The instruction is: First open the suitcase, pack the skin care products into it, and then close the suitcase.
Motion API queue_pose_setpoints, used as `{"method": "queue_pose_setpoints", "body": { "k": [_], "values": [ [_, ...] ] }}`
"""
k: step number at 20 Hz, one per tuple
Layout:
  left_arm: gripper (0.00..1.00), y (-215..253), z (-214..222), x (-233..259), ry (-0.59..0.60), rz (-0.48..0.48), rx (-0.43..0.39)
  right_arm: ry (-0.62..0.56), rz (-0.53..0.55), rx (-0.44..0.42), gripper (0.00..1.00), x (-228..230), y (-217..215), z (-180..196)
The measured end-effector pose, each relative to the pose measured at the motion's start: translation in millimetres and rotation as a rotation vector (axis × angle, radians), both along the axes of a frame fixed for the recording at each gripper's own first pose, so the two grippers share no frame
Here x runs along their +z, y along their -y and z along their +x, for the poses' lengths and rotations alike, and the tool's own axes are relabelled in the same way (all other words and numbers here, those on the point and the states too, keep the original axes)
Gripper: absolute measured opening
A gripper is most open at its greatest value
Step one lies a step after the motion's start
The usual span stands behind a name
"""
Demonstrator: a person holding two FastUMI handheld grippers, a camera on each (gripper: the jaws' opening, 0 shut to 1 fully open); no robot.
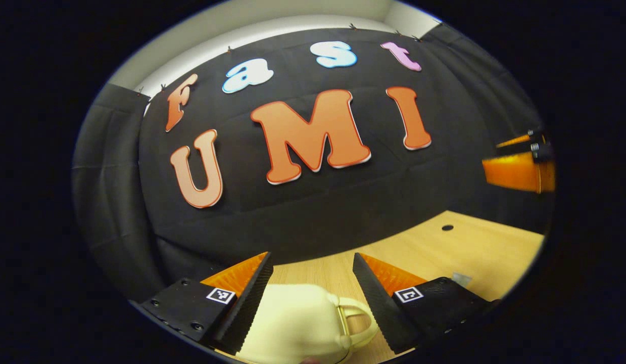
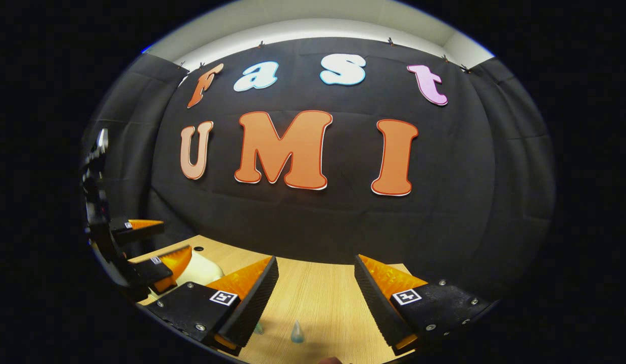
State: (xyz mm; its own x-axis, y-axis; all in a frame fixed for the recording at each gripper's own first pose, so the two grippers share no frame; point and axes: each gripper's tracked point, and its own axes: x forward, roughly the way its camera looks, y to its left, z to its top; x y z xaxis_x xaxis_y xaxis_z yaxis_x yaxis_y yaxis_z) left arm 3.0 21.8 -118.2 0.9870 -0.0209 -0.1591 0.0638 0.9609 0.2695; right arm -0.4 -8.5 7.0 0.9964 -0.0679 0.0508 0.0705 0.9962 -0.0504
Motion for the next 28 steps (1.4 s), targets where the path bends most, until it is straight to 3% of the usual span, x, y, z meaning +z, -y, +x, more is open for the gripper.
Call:
{"method": "queue_pose_setpoints", "body": {
  "k": [4,11,13,23,27,28],
  "values": [
    [0.98,1,-7,-40,-0.066,0.123,-0.034,-0.01,-0.012,-0.017,0.95,-5,7,-7],
    [0.98,19,-22,-116,-0.185,0.321,-0.163,-0.035,-0.016,-0.078,0.92,-18,33,-20],
    [0.98,21,-32,-132,-0.201,0.368,-0.186,-0.05,-0.013,-0.099,0.95,-25,41,-26],
    [0.96,30,-38,-171,-0.219,0.645,-0.259,-0.078,0.01,-0.14,0.95,-40,56,-42],
    [0.85,29,-30,-188,-0.263,0.811,-0.268,-0.084,0.022,-0.145,0.95,-47,57,-46],
    [0.77,32,-28,-189,-0.267,0.842,-0.279,-0.084,0.026,-0.145,0.95,-48,57,-47]
  ]
}}
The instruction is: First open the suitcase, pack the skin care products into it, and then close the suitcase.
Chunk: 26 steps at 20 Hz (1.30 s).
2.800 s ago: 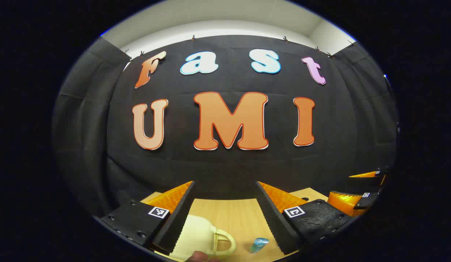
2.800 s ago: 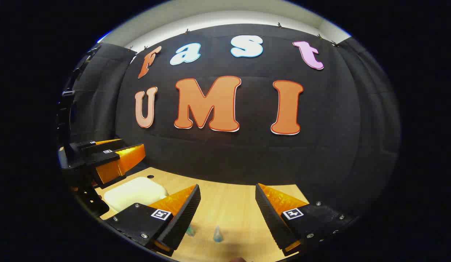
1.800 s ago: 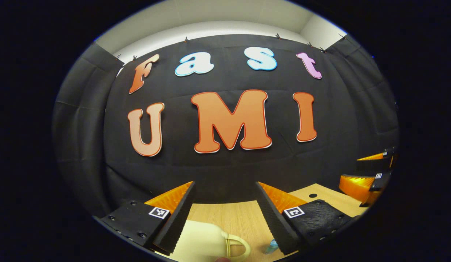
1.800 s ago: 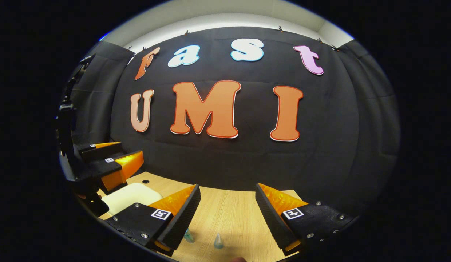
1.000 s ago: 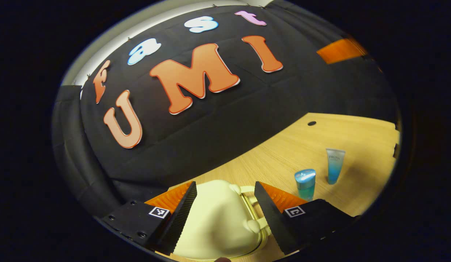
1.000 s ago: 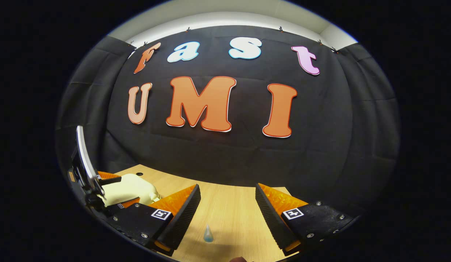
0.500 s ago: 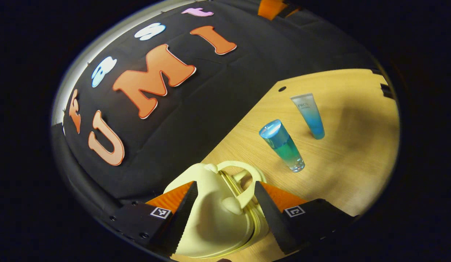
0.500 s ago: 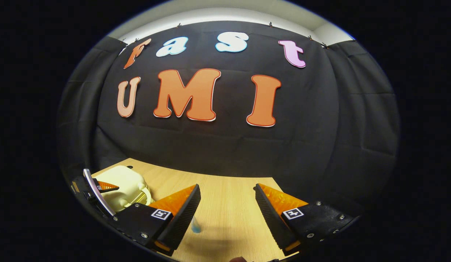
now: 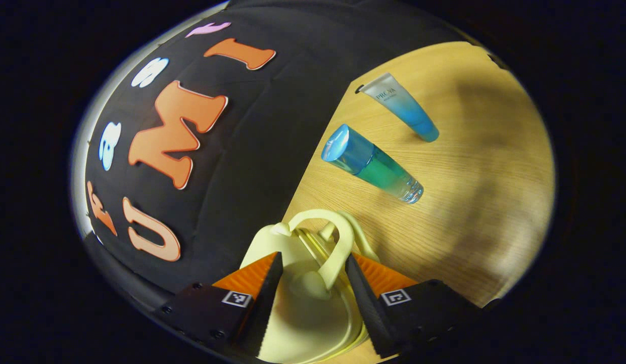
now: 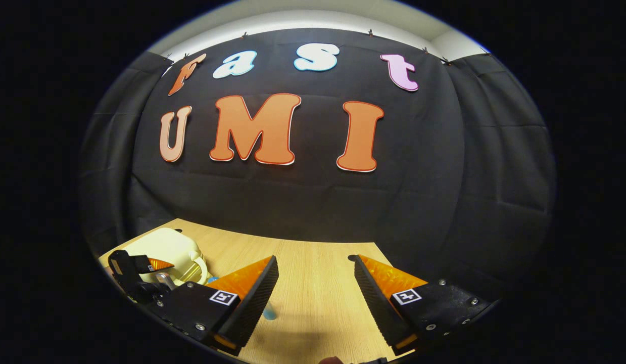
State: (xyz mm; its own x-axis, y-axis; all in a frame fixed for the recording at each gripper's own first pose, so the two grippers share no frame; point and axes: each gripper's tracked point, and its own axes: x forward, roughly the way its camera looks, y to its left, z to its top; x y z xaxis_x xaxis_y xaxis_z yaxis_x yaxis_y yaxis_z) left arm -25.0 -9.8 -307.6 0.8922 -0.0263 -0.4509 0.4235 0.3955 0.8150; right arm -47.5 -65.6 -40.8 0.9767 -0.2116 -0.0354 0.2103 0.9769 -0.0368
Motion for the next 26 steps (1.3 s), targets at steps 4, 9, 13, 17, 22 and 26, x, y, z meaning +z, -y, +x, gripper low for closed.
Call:
{"method": "queue_pose_setpoints", "body": {
  "k": [4,9,13,17,22,26],
  "values": [
    [0.24,16,-3,-10,-0.022,0.122,-0.068,-0.003,0.003,-0.009,0.95,-4,3,-4],
    [0.01,10,7,3,-0.035,-0.039,-0.034,0.002,-0.002,-0.006,0.95,0,2,-3],
    [0.01,10,8,24,0.004,-0.221,0.061,0.001,-0.014,0.016,0.95,3,-7,4],
    [0.01,-2,13,27,0.025,-0.4,0.152,0.003,-0.032,0.046,0.95,10,-22,14],
    [0.01,-7,16,46,0.068,-0.642,0.249,0.002,-0.056,0.082,0.95,17,-41,25],
    [0.0,-20,20,59,0.115,-0.817,0.359,-0.008,-0.062,0.096,0.95,18,-56,35]
  ]
}}
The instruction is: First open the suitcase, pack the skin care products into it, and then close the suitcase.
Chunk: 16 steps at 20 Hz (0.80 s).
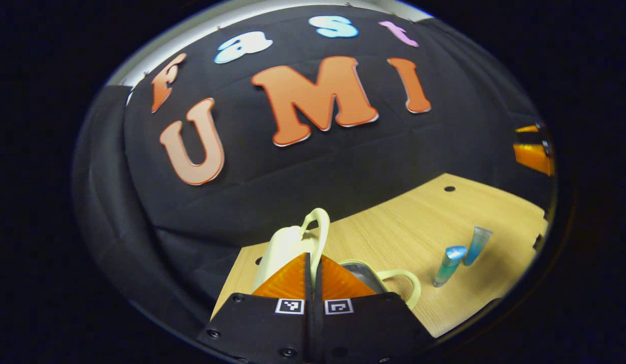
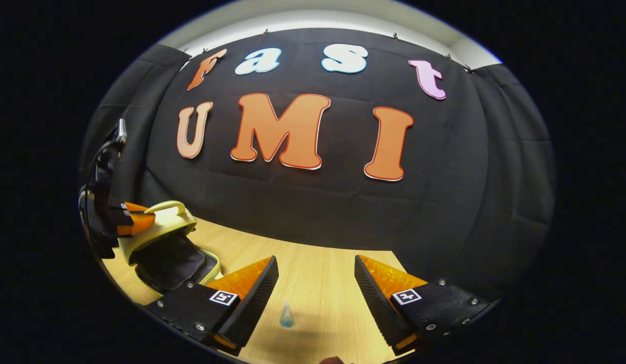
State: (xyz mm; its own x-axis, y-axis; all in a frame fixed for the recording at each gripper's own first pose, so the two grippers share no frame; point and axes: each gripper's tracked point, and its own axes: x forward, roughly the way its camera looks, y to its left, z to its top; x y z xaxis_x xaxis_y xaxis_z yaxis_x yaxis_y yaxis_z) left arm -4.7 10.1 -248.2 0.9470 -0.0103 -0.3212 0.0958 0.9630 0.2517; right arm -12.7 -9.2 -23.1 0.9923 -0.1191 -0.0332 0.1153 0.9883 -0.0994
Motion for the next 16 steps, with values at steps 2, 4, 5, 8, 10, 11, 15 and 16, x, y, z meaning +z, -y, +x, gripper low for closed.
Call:
{"method": "queue_pose_setpoints", "body": {
  "k": [2,4,5,8,10,11,15,16],
  "values": [
    [0.0,-9,-1,5,0.021,-0.081,0.058,-0.004,-0.005,0.009,0.95,2,-9,3],
    [0.0,-16,-2,8,0.041,-0.163,0.113,-0.003,-0.011,0.018,0.95,4,-19,7],
    [0.0,-19,-1,8,0.052,-0.199,0.136,-0.003,-0.011,0.021,0.95,4,-22,9],
    [0.0,-27,1,1,0.072,-0.212,0.211,-0.014,0.0,0.022,0.95,4,-32,13],
    [0.0,-34,1,1,0.073,-0.242,0.246,-0.017,0.011,0.02,0.95,4,-37,17],
    [0.0,-42,1,3,0.074,-0.265,0.268,-0.02,0.013,0.016,0.95,3,-40,18],
    [0.0,-58,-5,-8,0.053,-0.368,0.409,-0.029,0.017,0.0,0.95,3,-50,25],
    [0.0,-62,-6,-13,0.036,-0.383,0.445,-0.03,0.015,-0.001,0.95,3,-53,26]
  ]
}}
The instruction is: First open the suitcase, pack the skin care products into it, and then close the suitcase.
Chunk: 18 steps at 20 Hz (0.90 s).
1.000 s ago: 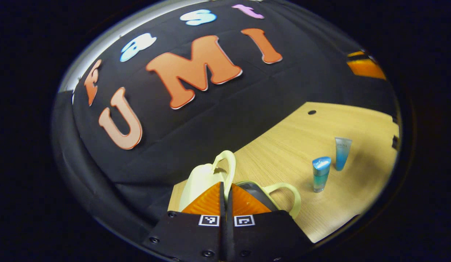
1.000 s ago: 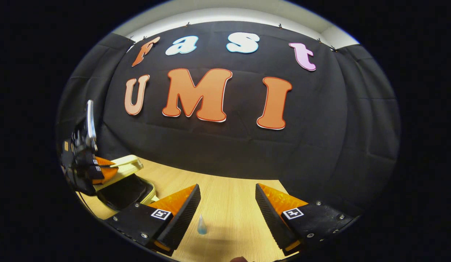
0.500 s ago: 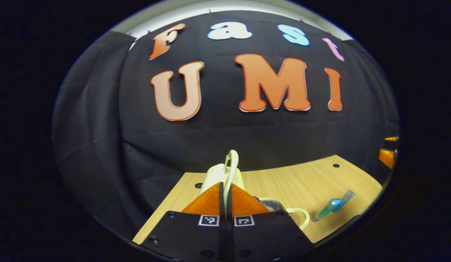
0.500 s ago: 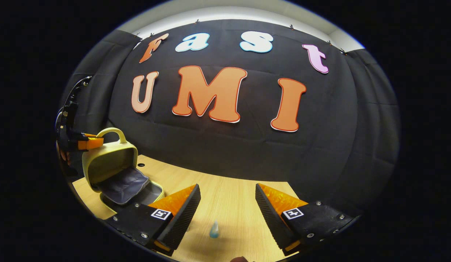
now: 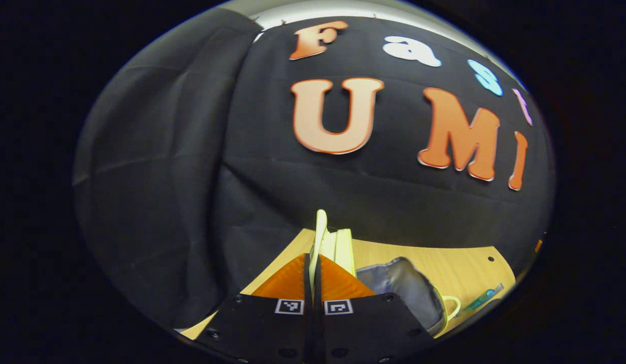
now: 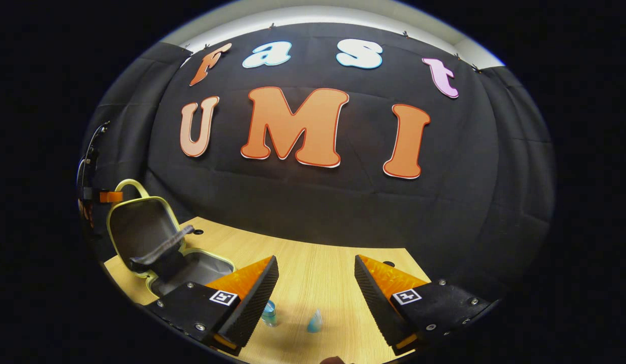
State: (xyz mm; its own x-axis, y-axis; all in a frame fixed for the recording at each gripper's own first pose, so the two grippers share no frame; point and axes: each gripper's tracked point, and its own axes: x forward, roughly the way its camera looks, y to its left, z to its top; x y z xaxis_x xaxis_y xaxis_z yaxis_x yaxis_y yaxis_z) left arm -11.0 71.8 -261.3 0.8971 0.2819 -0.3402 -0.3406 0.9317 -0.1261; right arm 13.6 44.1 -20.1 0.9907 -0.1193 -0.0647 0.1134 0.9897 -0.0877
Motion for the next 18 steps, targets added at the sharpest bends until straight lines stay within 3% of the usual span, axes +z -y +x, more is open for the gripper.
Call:
{"method": "queue_pose_setpoints", "body": {
  "k": [3,8,18],
  "values": [
    [0.0,-6,-9,-11,-0.063,-0.059,0.071,-0.005,-0.006,-0.004,0.95,1,-9,3],
    [0.0,-4,-8,-37,-0.121,-0.186,0.121,-0.026,-0.006,0.0,0.95,-2,-22,4],
    [0.01,-15,-23,-112,-0.295,-0.264,0.14,-0.065,0.026,-0.046,0.95,-11,-31,-8]
  ]
}}
